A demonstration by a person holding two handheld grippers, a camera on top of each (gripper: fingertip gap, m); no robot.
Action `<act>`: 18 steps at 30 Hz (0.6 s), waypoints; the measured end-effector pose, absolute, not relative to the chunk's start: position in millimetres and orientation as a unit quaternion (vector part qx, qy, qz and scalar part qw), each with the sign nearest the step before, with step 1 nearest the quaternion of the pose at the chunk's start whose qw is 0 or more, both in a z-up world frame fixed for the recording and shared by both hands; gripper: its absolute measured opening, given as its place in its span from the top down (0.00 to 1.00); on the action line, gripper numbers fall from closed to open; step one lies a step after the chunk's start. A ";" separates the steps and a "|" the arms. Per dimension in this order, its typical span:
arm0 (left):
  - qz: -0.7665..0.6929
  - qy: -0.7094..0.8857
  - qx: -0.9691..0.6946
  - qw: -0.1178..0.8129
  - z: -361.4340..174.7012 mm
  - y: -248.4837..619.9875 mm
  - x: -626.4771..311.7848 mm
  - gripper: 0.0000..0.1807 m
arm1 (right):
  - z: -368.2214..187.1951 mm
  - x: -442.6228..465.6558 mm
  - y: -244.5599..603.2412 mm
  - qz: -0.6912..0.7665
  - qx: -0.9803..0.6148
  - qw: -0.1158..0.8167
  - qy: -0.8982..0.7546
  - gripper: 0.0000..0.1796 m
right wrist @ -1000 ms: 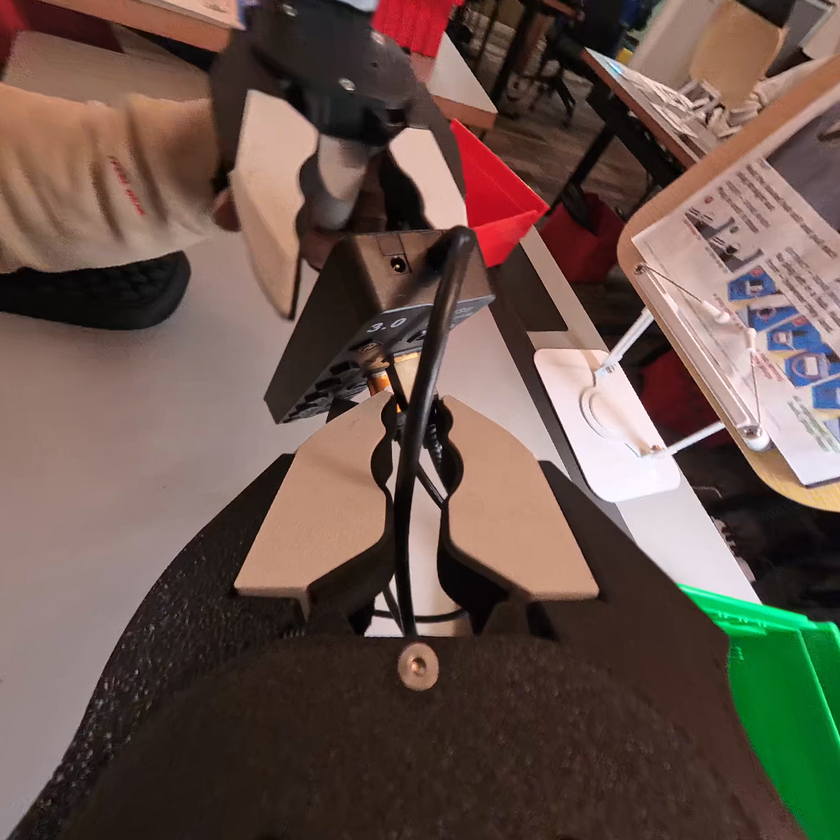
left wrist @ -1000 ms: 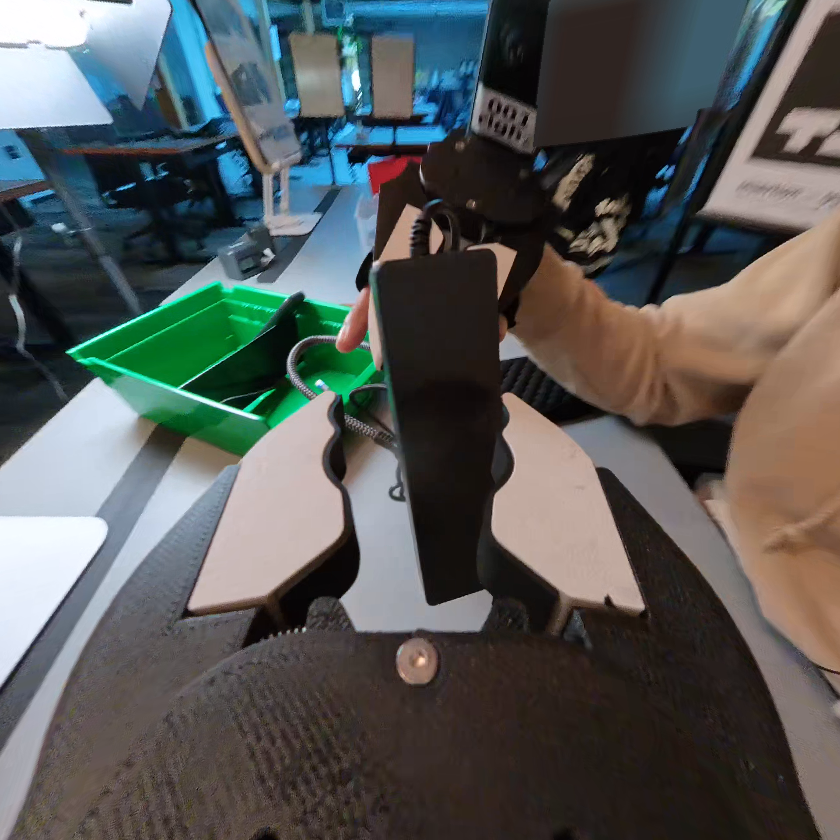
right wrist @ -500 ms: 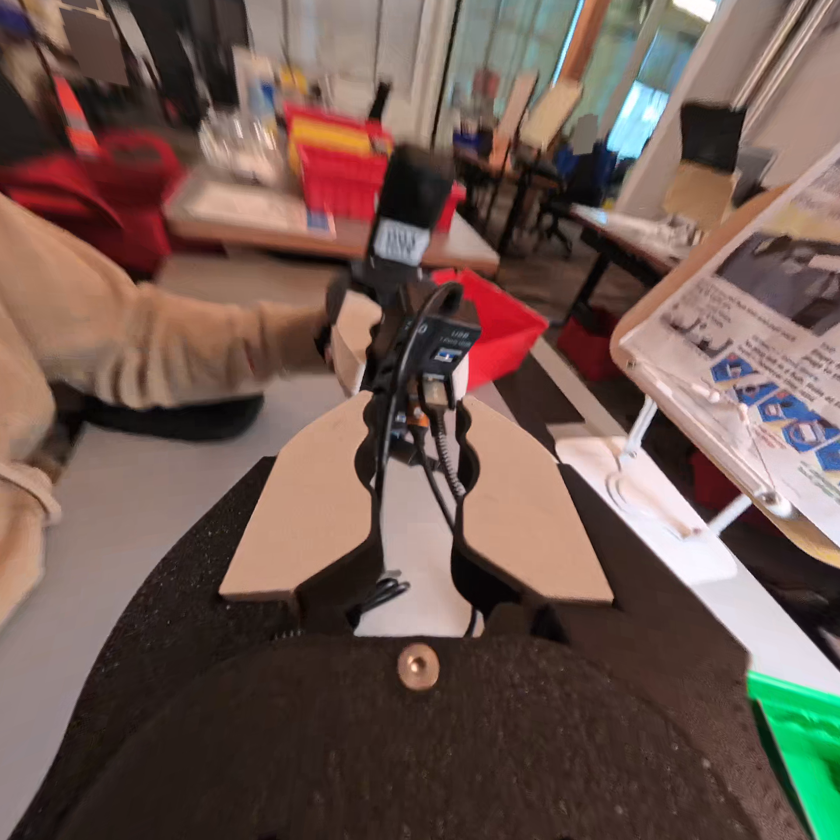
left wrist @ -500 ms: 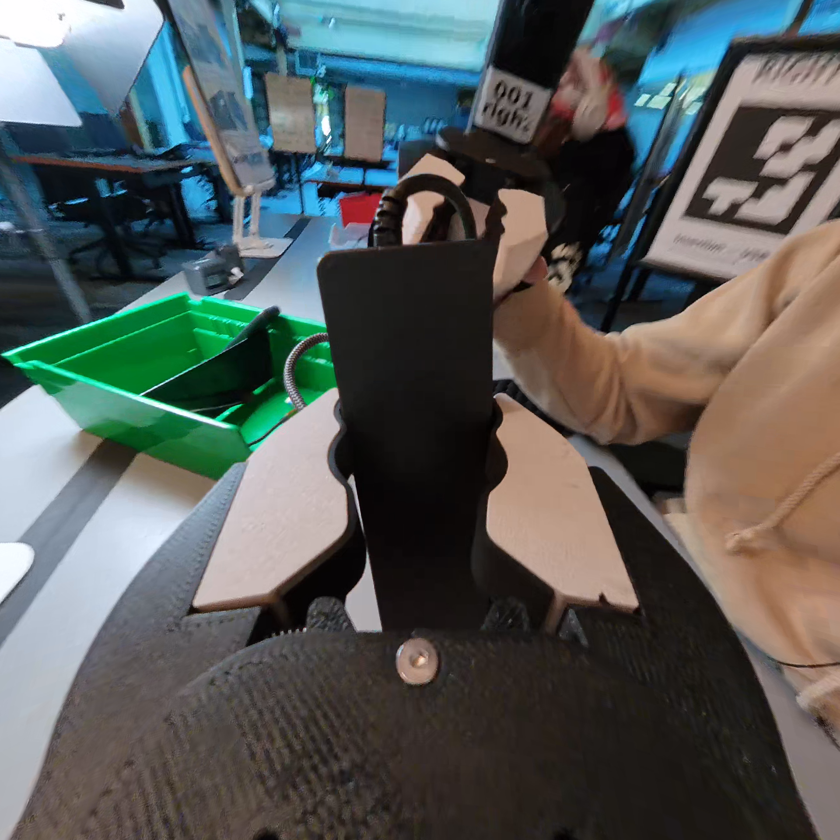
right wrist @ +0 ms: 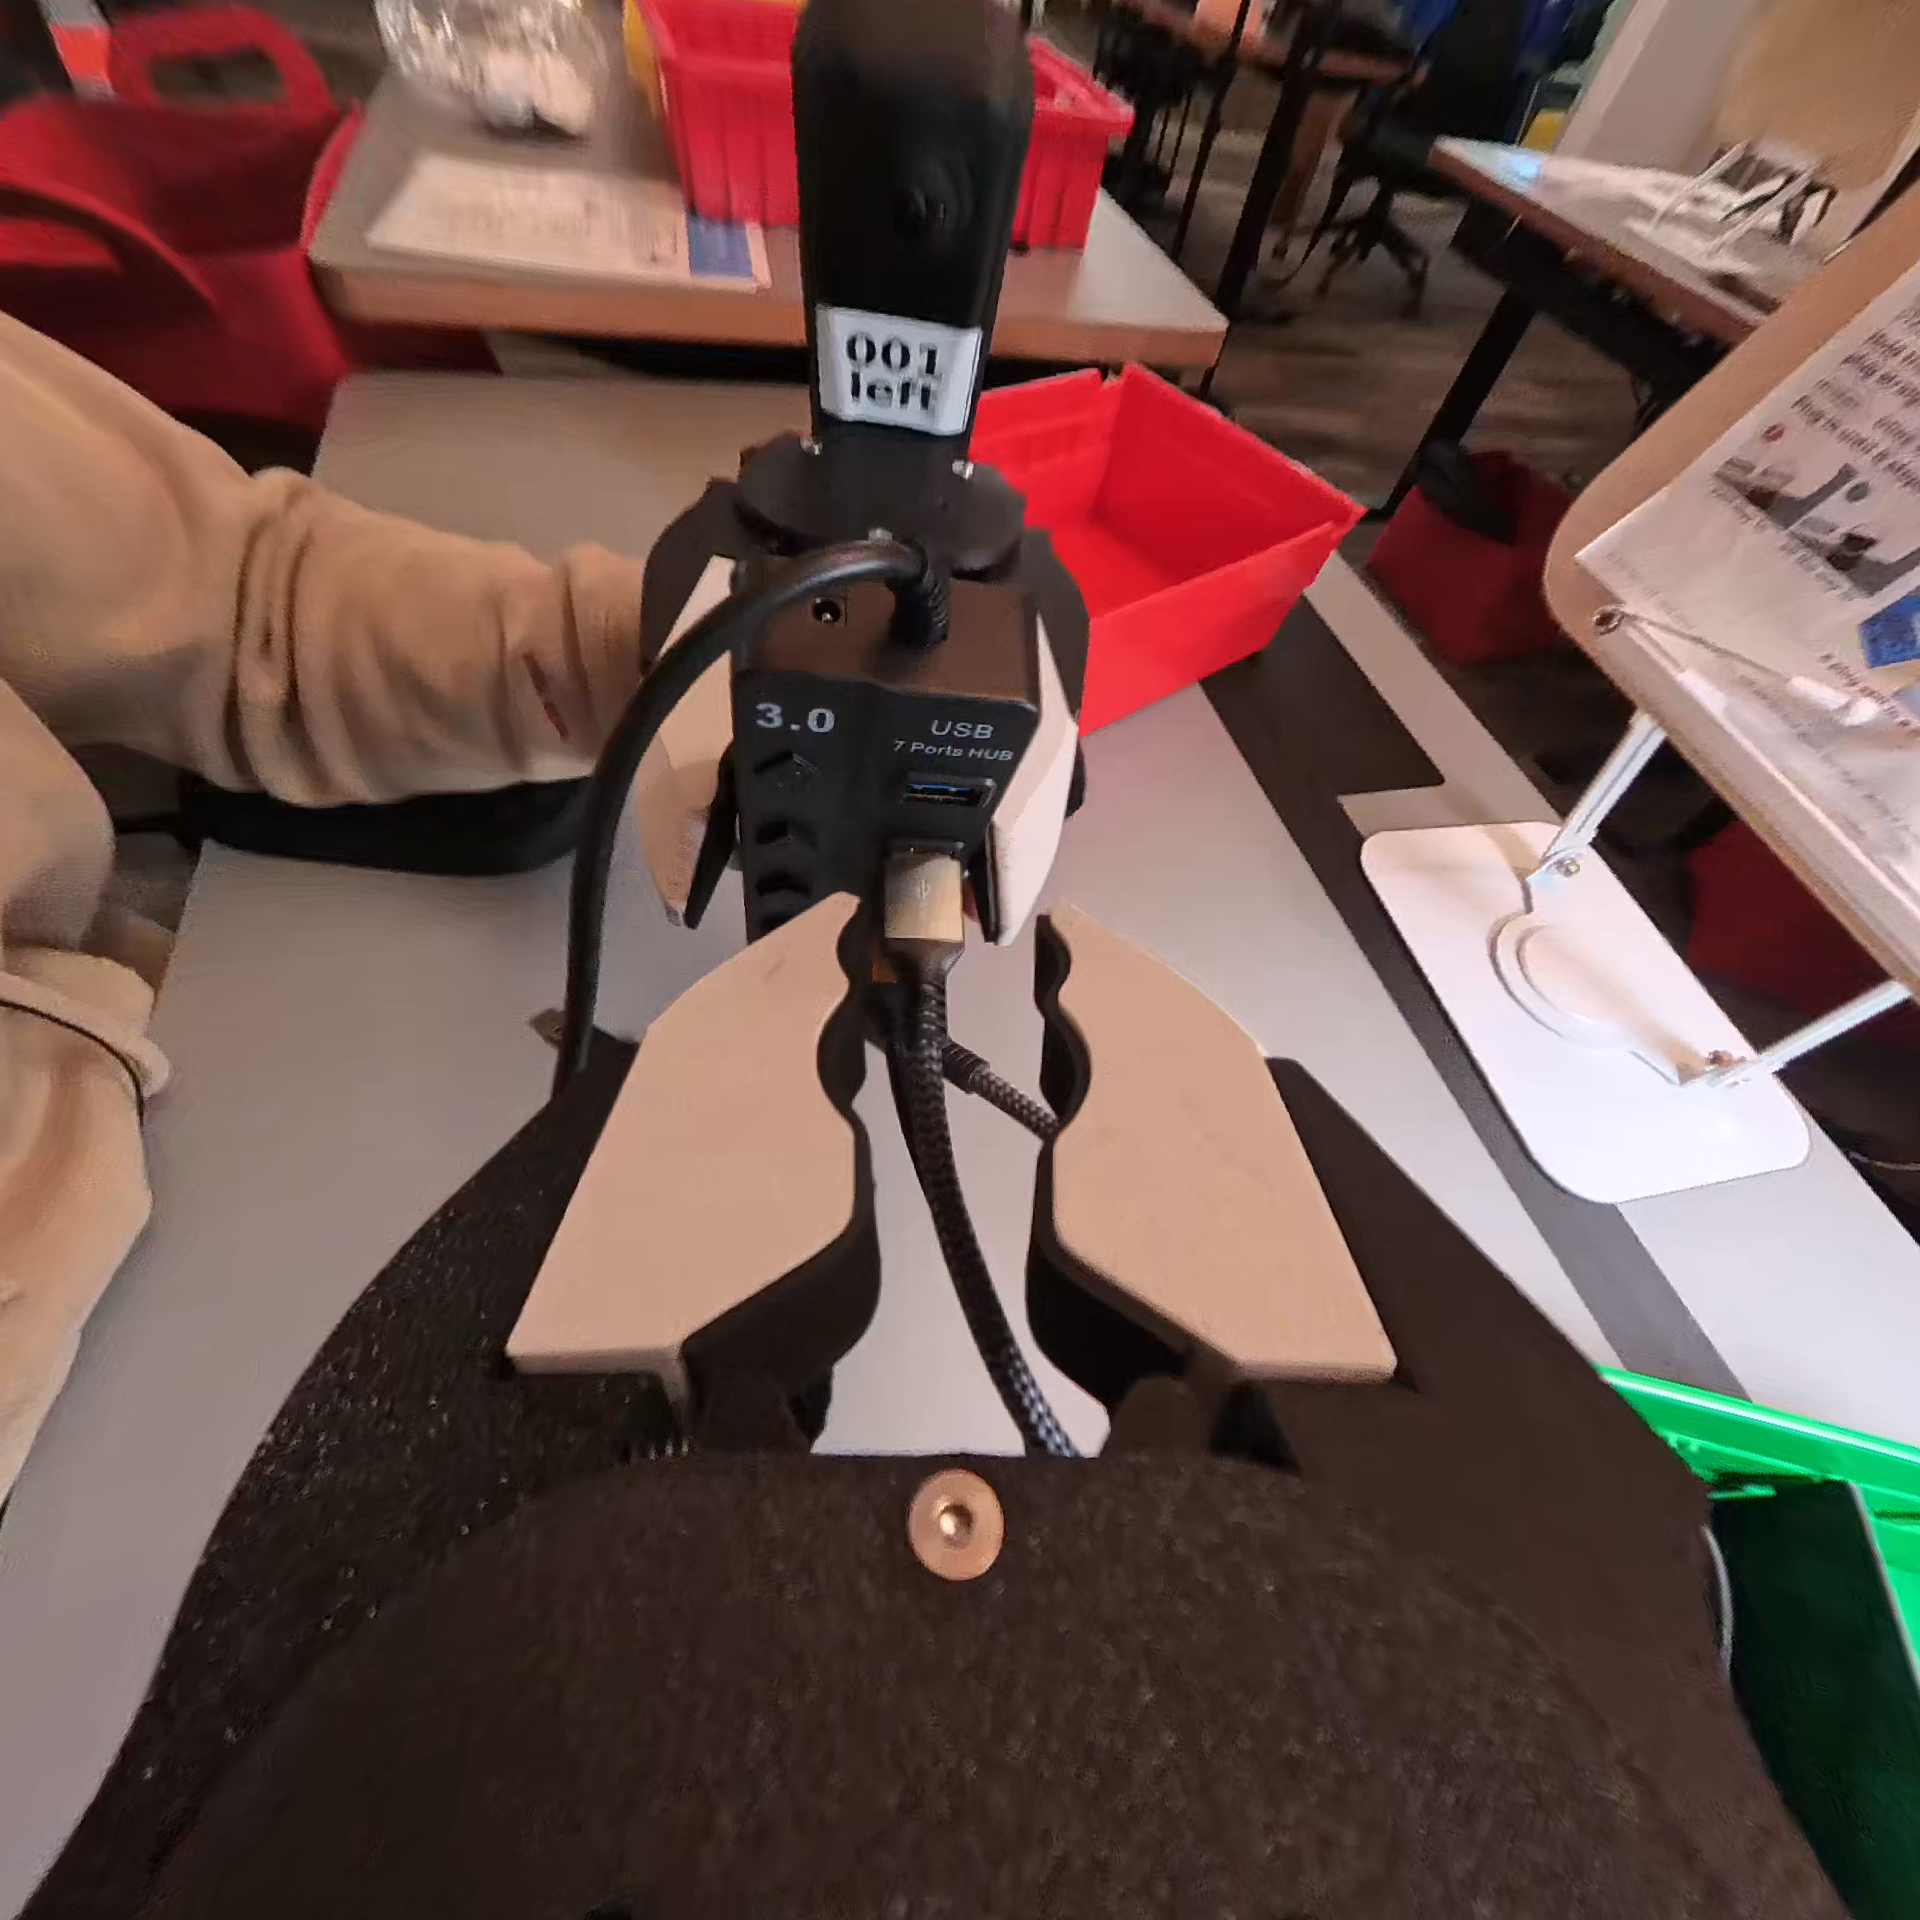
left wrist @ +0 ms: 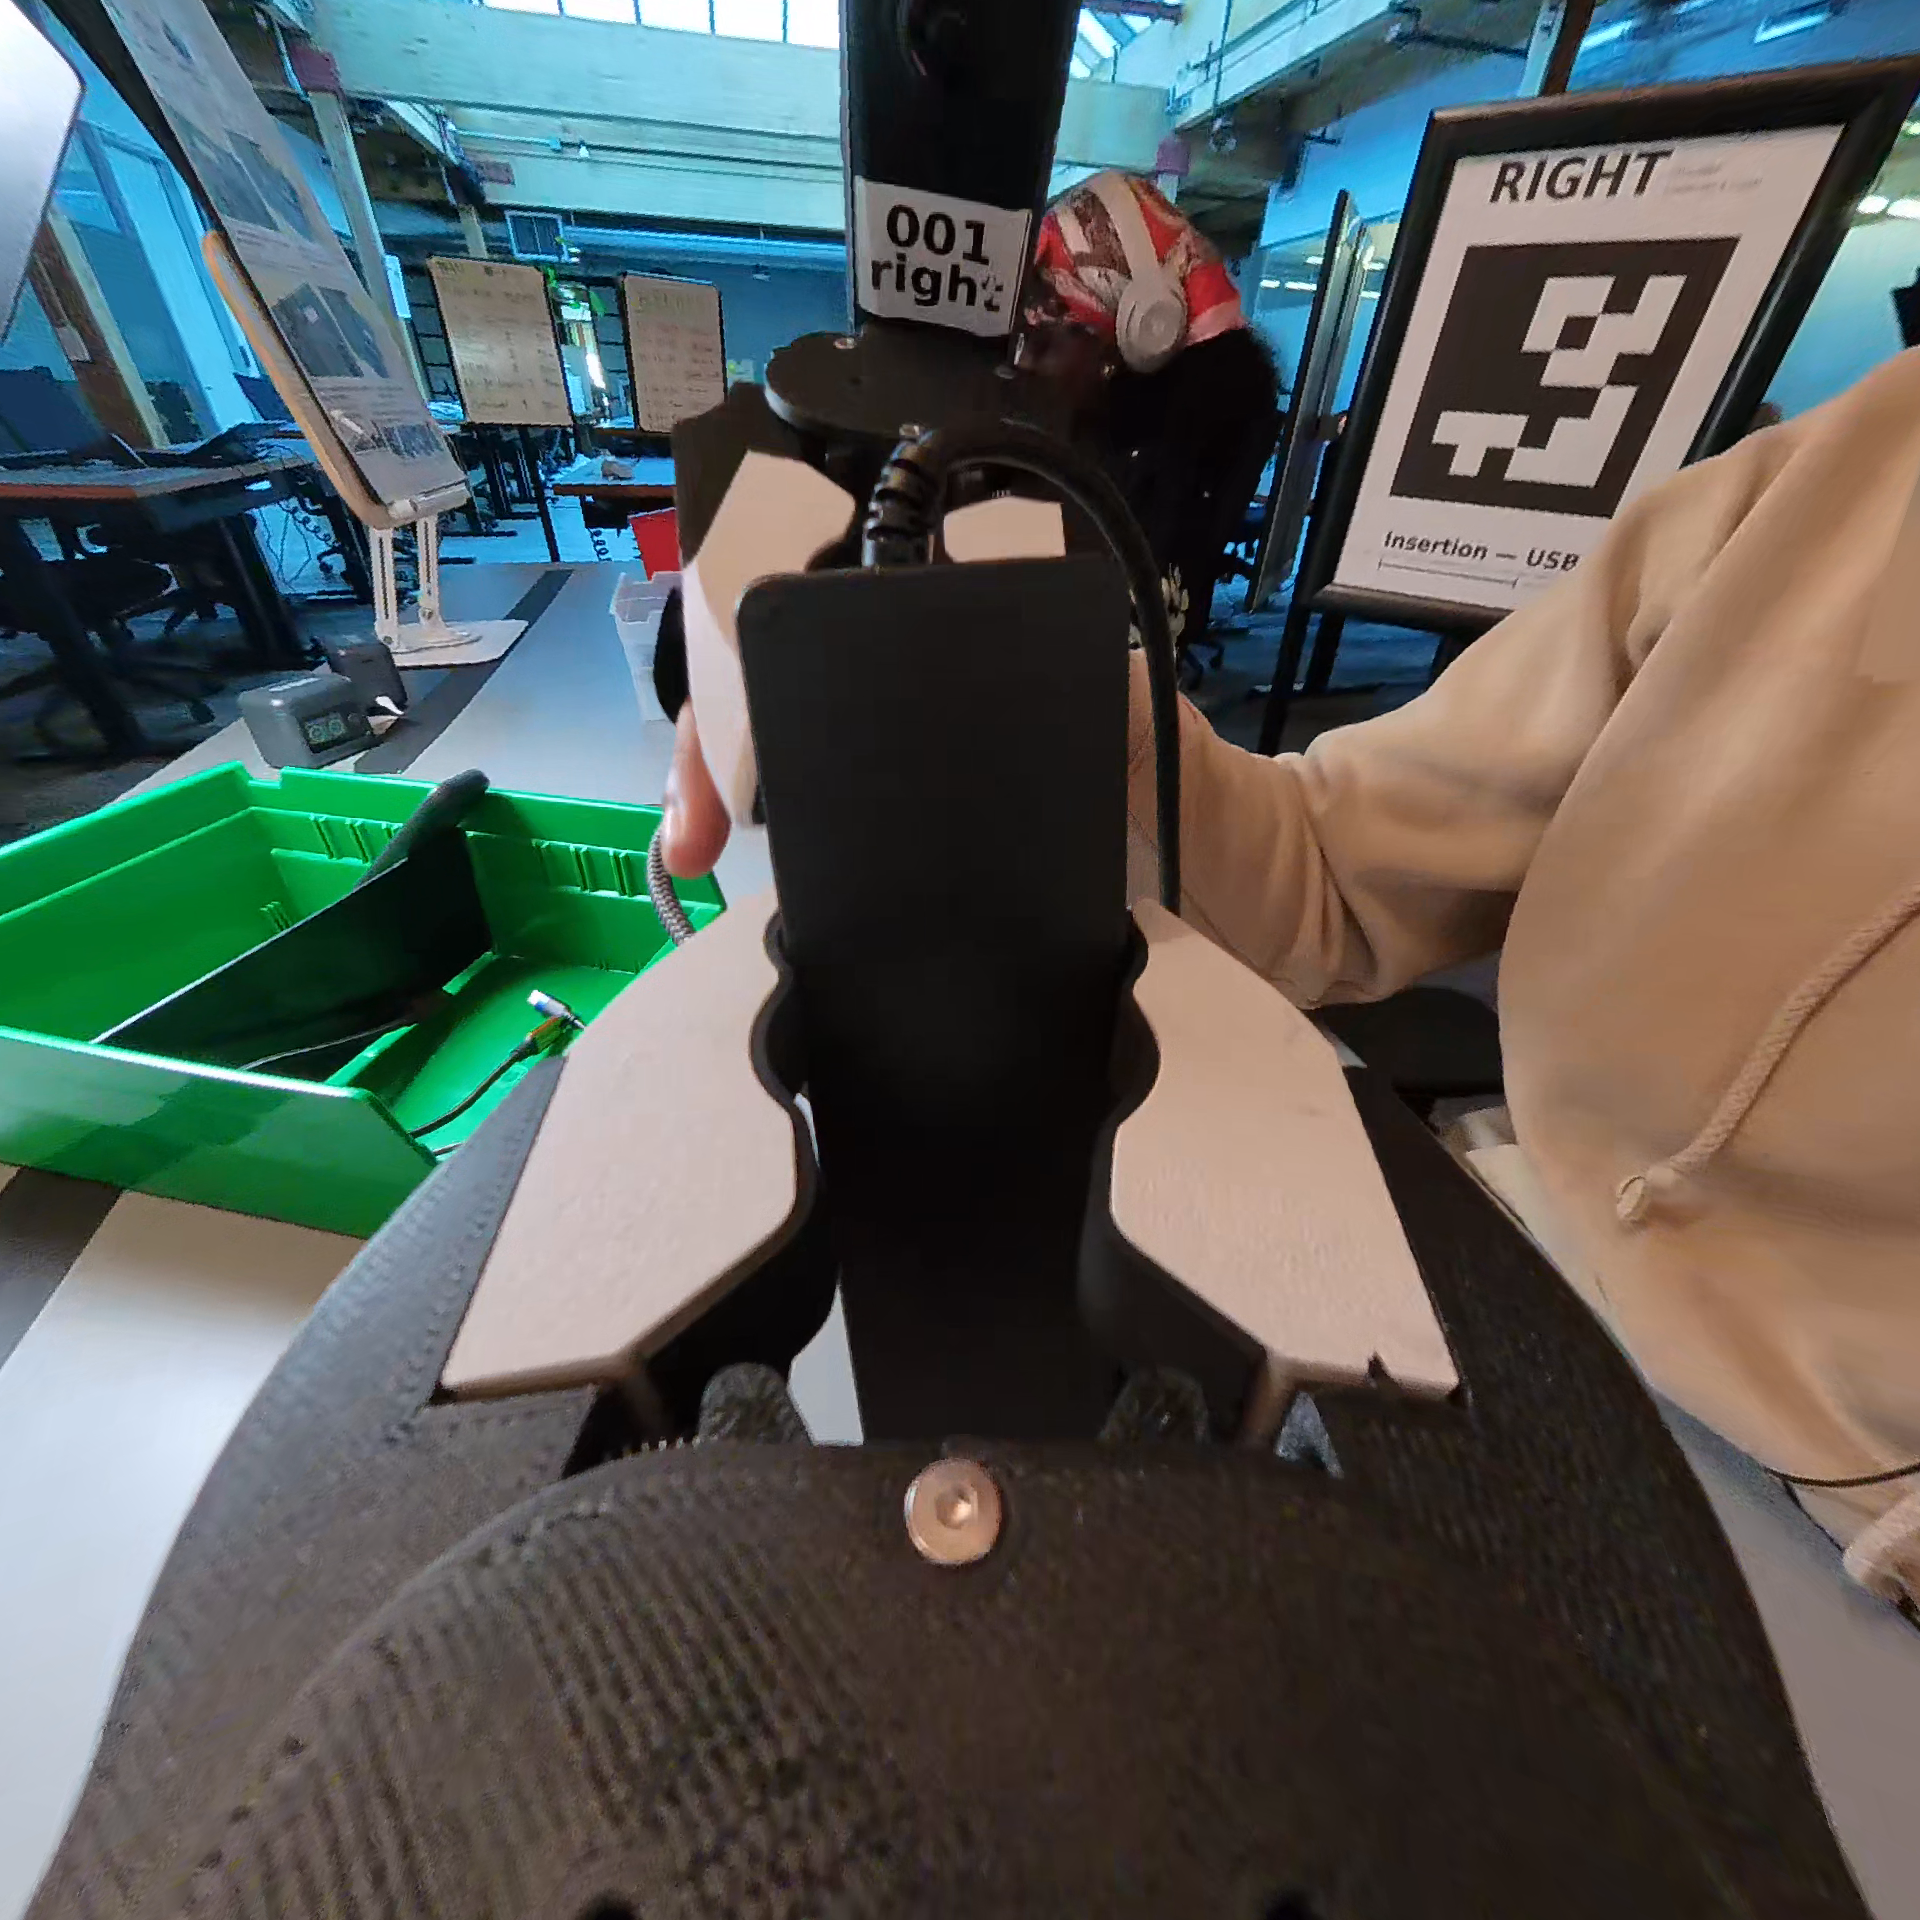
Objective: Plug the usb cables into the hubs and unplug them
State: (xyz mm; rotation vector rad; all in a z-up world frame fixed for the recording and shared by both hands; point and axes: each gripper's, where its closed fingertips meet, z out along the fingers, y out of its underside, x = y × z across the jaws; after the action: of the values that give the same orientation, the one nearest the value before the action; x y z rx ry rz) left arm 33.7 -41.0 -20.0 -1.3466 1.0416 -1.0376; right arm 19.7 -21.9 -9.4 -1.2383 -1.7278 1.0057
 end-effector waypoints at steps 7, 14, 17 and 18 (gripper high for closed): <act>-0.409 0.452 -0.573 0.548 -22.2 -40.7 33.9 0.69 | -14.8 13.7 -28.9 0.399 -0.476 0.377 -0.687 0.90; -0.397 0.456 -0.577 0.550 -23.6 -39.2 32.7 0.69 | -16.0 13.2 -26.7 0.389 -0.477 0.383 -0.689 0.89; -0.395 0.456 -0.576 0.552 -23.8 -38.9 33.2 0.69 | -16.3 14.3 -26.6 0.383 -0.478 0.383 -0.691 0.87; -0.394 0.456 -0.575 0.553 -23.4 -38.7 33.4 0.69 | -16.5 15.4 -25.5 0.380 -0.480 0.383 -0.692 0.86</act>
State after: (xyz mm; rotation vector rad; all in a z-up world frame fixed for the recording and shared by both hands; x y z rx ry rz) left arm 33.4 -38.7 -23.4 -1.3589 1.0767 -0.9324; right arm 15.4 -25.5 -16.5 -1.2244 -1.7640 0.9692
